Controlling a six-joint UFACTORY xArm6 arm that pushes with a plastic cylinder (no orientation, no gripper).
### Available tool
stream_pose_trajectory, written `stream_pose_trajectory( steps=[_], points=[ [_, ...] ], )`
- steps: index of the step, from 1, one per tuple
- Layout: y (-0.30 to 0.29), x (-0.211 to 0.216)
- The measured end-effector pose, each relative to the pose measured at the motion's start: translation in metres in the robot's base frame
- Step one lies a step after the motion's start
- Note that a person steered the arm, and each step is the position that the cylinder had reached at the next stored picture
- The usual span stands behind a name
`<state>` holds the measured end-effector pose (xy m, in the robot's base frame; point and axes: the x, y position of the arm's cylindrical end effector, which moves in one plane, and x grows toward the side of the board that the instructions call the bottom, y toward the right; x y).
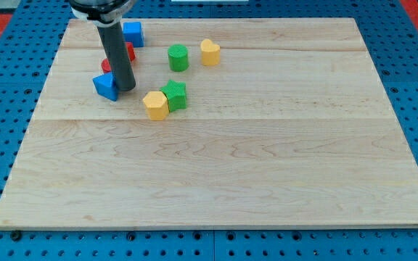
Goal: Move the yellow heart parallel to the right of the blue cube
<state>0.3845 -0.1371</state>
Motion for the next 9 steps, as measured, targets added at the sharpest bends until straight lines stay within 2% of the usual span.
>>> stream_pose_trajectory(
  steps=[1,2,4,5,6,7,8,9],
  points=[
    [0.023,0.006],
    [0.036,-0.008],
    [0.066,-0.063],
    [0.125,-0.070],
    [0.159,-0.082],
    [0.180,-0.115],
    [0.206,-0.113],
    [0.219,-0.137]
  ],
)
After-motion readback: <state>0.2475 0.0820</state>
